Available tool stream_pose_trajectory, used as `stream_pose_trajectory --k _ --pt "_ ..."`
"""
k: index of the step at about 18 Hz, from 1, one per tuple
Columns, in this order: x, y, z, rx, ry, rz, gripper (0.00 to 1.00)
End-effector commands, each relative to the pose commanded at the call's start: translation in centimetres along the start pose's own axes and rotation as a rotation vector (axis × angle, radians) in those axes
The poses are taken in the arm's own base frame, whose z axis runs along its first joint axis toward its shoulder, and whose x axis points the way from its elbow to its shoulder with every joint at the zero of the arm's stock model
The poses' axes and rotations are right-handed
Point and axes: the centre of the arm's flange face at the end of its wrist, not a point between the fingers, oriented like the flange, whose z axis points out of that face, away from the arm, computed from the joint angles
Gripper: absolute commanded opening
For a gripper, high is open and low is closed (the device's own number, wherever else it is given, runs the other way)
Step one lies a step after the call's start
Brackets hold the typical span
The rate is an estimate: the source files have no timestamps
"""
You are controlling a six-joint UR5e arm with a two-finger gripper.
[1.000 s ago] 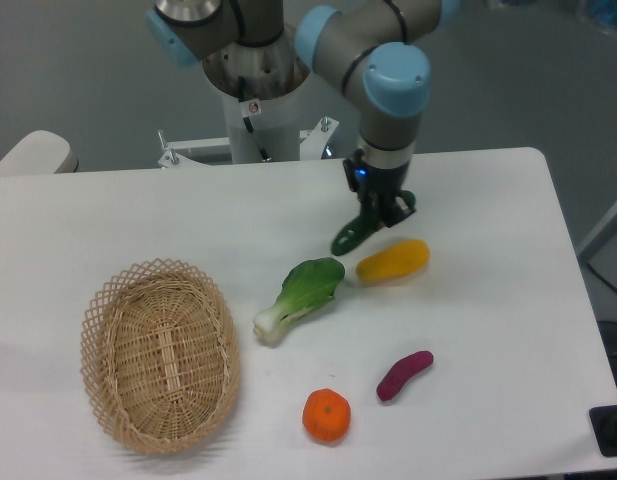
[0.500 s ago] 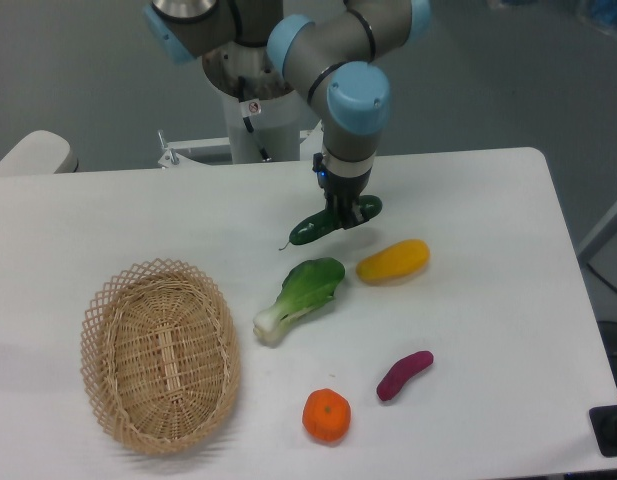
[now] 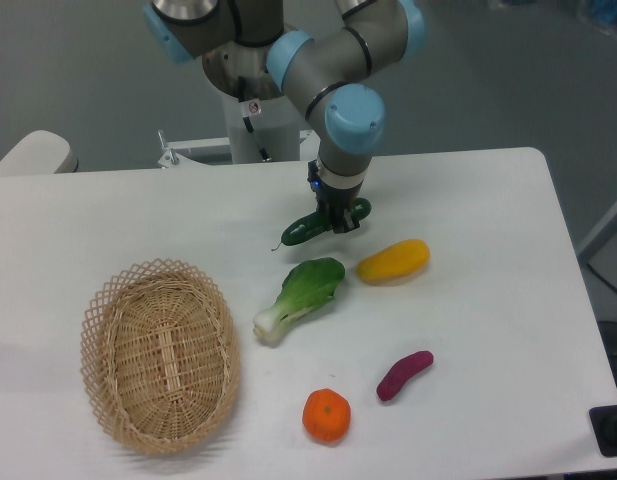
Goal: Place the cucumber on the table
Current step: 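Carry the cucumber above the table beside the bok choy and lower it, then open the gripper to release the cucumber onto the table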
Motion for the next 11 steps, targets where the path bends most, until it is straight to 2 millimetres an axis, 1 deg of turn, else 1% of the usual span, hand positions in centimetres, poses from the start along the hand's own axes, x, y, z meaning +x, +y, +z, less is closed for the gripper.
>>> stream_pose_trajectory --k 3,5,9,10,11 --pt "-0.66 0.27 0.81 0.002 0.011 -0.003 0.27" --pt "-0.66 0.27 1.13 0.002 0.01 -0.006 0.27" --pt "-0.77 0.29 0.98 0.001 0.006 -0.009 0.31" --pt "-0.82 0.3 0.92 0.001 0.004 -0.009 0.38" --pt "-1.0 0.32 0.65 0.0 -0.002 -0.009 0.52"
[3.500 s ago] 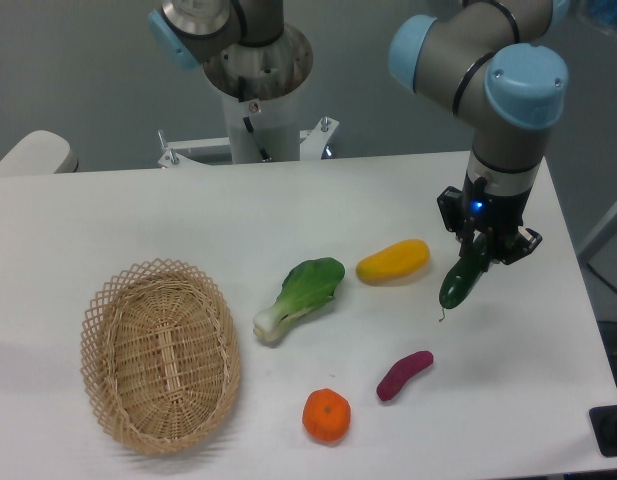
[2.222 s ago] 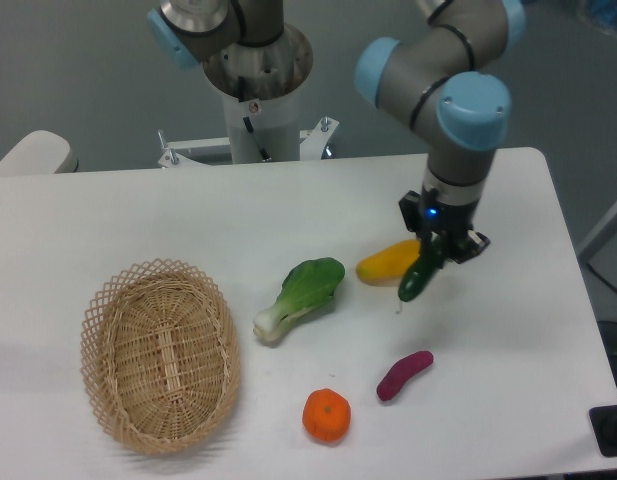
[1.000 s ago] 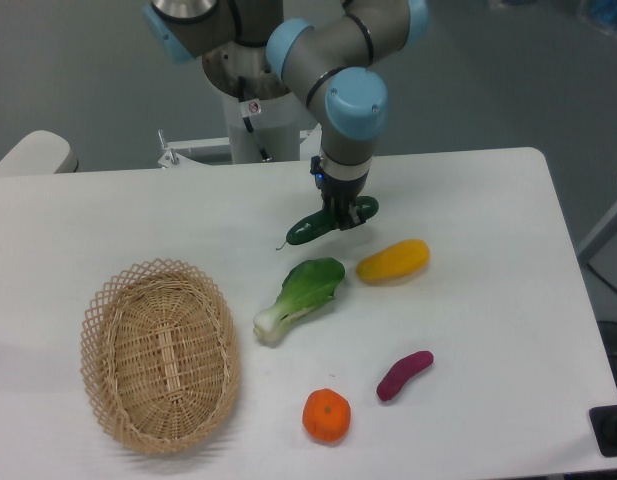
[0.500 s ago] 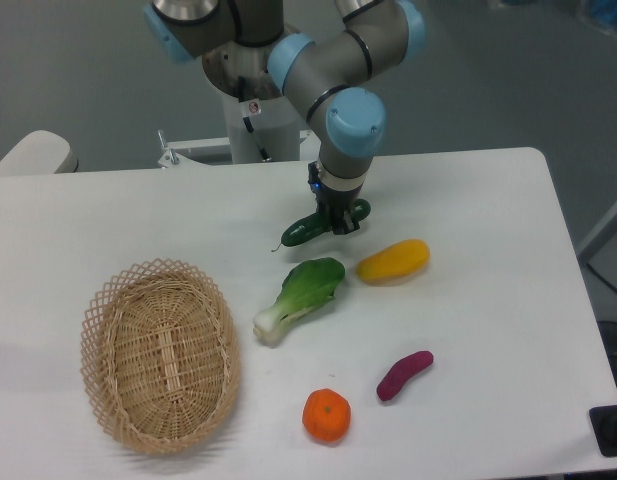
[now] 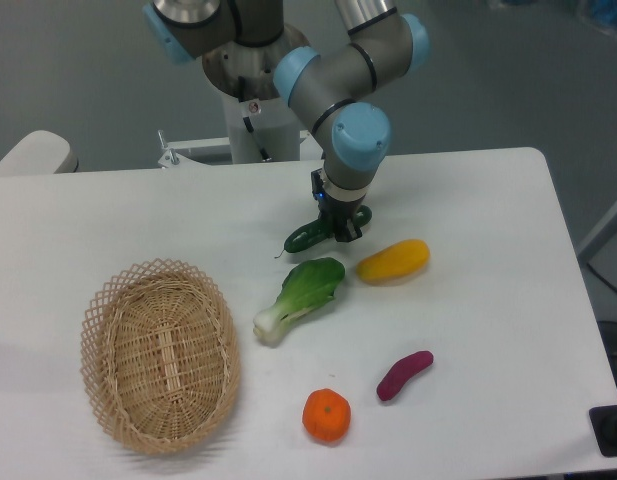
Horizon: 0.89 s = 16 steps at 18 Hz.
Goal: Place the cucumber on the table
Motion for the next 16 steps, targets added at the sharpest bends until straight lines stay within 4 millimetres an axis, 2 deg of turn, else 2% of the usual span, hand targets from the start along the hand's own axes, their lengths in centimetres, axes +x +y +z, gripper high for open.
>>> stream_pose_trajectory --k 2,3,7,11,16 --pt "-0.6 0.2 -1.0 -0.003 -0.023 -0.001 0.95" --pt "-0.9 0.2 -1.3 -0.004 -0.029 -0.001 1.0" --pt "-2.1 0.8 -3.3 -0.011 -0.067 -0.011 1.0" --pt "-4.3 4.2 -7.4 -0.004 -0.144 -0.076 1.0" --pt "-6.8 8.0 -13.6 -0.018 -0.266 -0.218 1.0"
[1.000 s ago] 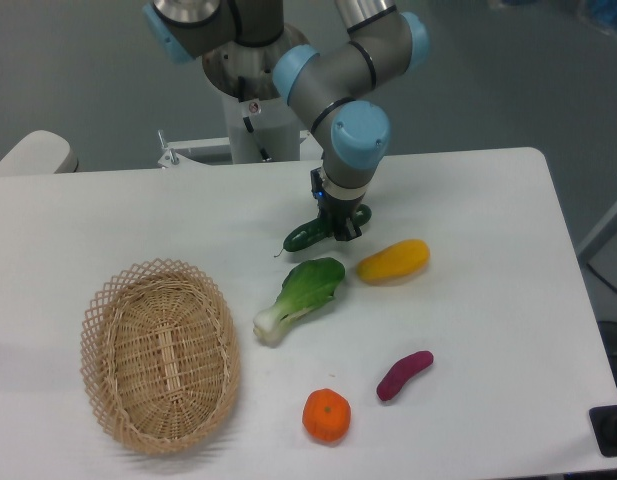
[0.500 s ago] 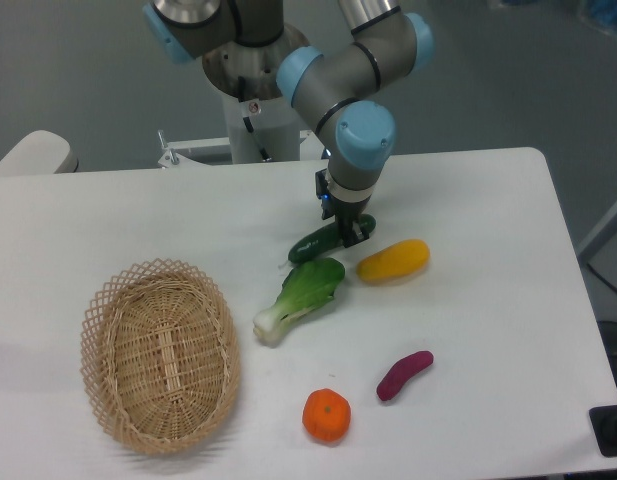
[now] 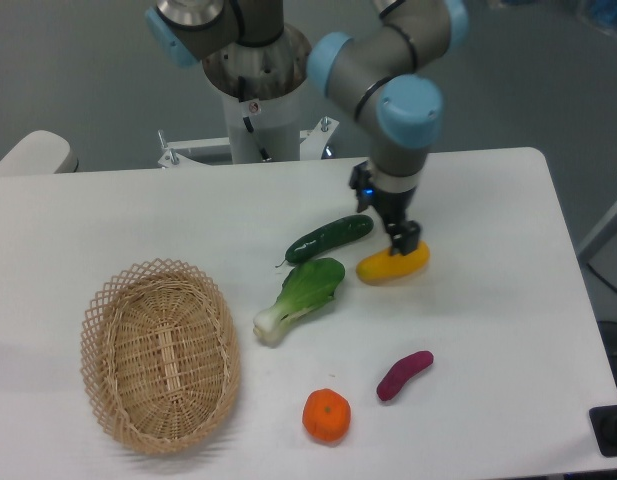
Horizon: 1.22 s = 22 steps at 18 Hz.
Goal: Place the cucumber on the table
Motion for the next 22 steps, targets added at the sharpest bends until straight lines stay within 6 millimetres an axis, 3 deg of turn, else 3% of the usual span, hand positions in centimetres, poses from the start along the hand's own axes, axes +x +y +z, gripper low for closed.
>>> stream_pose_trajectory --k 3,5,9,14,16,22 --pt "-2.3 0.7 -2.8 -0.002 -0.059 -0.017 1.0" --pt "-3.7 1.1 -3.6 0.014 -0.083 -0.021 1.0" --pt "-7.4 3.9 -5.8 0.04 -0.142 -0.051 1.0" --pt "-10.8 6.5 -8.5 0.037 -0.058 -0.071 1.0" --pt "-11.3 8.0 -9.3 0.032 -0.057 -0.033 1.0" --pt "-10.9 14.7 -8.8 0.015 -0.054 0.17 1.0"
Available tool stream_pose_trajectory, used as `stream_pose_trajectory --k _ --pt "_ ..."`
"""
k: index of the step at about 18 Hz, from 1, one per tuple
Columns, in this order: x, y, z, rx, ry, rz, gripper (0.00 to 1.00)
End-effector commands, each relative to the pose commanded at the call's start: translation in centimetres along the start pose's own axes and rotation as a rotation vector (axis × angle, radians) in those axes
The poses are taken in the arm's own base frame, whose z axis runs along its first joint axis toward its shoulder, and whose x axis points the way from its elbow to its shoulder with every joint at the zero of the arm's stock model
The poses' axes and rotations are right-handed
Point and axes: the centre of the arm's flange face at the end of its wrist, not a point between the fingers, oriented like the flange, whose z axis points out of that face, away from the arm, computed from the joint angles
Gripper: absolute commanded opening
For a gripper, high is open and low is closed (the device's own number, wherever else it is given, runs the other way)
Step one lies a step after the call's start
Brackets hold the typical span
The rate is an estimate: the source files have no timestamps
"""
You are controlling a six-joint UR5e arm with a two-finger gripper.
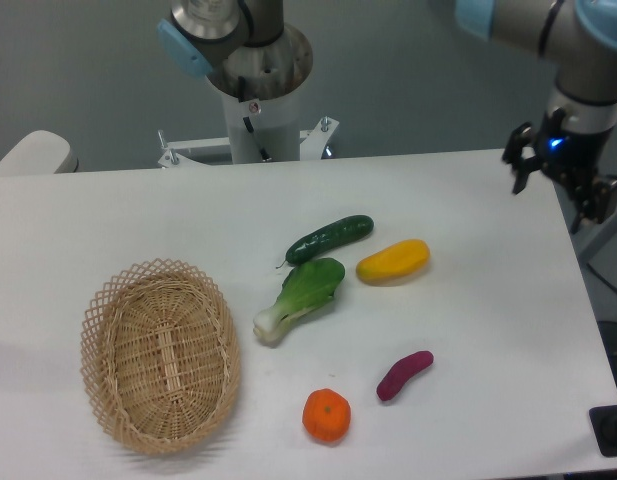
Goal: Place the cucumber on the table
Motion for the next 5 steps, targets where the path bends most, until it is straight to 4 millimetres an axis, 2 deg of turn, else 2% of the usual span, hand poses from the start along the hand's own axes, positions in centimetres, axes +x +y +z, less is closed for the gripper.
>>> stream_pose_trajectory --k 1,5 --pt "0.23 0.6 0.2 -0.004 0.001 0.003 1.0" --pt "0.49 0.71 0.4 -0.002 0.005 0.0 1.0"
